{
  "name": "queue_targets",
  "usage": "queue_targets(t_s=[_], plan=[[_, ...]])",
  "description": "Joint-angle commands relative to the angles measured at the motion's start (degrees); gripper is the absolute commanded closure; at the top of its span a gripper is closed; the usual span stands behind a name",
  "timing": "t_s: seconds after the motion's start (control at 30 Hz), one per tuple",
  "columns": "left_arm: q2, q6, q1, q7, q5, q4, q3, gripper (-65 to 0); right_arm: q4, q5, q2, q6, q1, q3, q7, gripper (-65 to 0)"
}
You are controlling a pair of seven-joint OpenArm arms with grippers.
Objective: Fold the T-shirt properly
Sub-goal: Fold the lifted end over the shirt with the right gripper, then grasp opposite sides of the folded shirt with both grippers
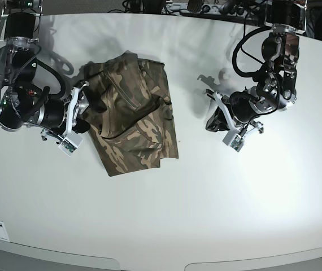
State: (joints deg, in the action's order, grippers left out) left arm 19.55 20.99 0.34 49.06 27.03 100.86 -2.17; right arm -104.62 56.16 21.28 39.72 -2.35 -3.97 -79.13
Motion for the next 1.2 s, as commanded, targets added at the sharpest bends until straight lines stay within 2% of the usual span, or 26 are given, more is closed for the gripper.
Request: queue_targets(t_s=[0.0,0.13,0.17,0.33,0.5,0.63,0.7,0.93,1.03,1.17], plan=[[0.42,-0.02,-0.79,-1.49,0.52,0.9,0.37,0.0,-1.05,1.05,0.79,0.28,-0.98,-0.72,1.42,-33.3],[0.42,-0.02,-0.79,-1.46,0.52,0.9,0.37,0.0,-1.05,1.03,0.76,0.28,-1.01,-0.92,2.49,-3.6],[0.44,-0.02,-0.81,-1.46,0.52,0.9,0.37,0.0,-1.05,1.01,0.76,0.28,-0.98,-0.92,3.52,0.0],[0.42,-0.02,-0.76,-1.46,0.52,0.9,0.37,0.0,-1.03,-0.57,-0.31,0.28,-0.98,-0.92,11.54,0.0],[0.42,-0.02,-0.79,-1.46,0.57,0.9,0.37,0.0,1.2,-10.36,-4.09,0.28,-0.98,-0.9,17.68,0.0],[0.42,-0.02,-0.79,-1.44,0.59,0.9,0.37,0.0,5.53,-12.85,-6.62,0.28,-1.01,-0.9,21.18,0.0],[0.44,-0.02,-0.79,-1.33,0.5,0.9,0.37,0.0,6.34,-13.4,-7.32,0.28,-0.96,-0.9,20.33,0.0],[0.44,-0.02,-0.79,-1.07,0.52,0.9,0.37,0.0,3.08,-12.33,-7.13,0.28,-0.98,-0.92,11.67,0.0],[0.44,-0.02,-0.79,-1.07,0.55,0.9,0.37,0.0,1.31,-8.9,-7.13,0.28,-0.96,-0.92,8.28,0.0],[0.44,-0.02,-0.81,-1.07,0.55,0.9,0.37,0.0,1.18,-3.56,-7.34,0.28,-0.07,-0.92,7.78,0.0]])
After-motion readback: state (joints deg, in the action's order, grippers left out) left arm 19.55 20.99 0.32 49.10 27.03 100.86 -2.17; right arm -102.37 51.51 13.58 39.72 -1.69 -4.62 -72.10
